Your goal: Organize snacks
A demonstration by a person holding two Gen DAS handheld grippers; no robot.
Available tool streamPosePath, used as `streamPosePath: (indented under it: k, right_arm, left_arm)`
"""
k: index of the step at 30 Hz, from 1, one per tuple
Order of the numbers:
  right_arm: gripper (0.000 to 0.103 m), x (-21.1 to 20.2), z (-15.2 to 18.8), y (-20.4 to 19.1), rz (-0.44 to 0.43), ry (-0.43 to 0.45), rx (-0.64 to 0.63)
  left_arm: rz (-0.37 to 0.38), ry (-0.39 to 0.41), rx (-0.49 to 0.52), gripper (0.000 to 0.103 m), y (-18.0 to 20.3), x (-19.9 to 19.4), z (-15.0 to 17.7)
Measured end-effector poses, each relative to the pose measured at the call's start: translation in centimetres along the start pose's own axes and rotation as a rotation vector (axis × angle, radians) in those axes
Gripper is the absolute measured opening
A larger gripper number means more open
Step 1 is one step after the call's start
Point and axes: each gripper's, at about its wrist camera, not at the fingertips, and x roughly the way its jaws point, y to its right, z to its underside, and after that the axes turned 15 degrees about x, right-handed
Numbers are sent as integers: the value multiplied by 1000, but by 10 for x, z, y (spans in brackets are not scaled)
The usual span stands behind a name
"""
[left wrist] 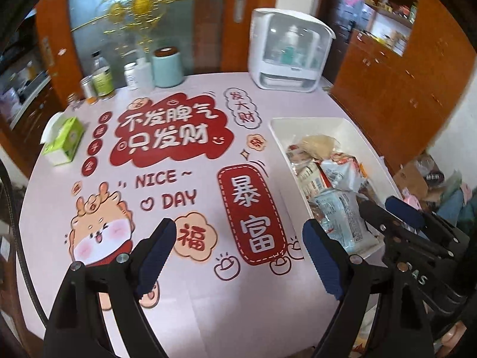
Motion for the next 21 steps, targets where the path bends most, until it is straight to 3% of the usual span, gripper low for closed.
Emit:
streamPosePath:
  k: [7,21]
  right_arm:
    - [50,-28,-2,-12,-61,-6,-58]
    - [51,-43,1,-2,-63,-3,-59]
  left_arm:
    - [-58,18,-73,94,-3,-22,4]
    - [-150,16,-107,98,16,-38,8]
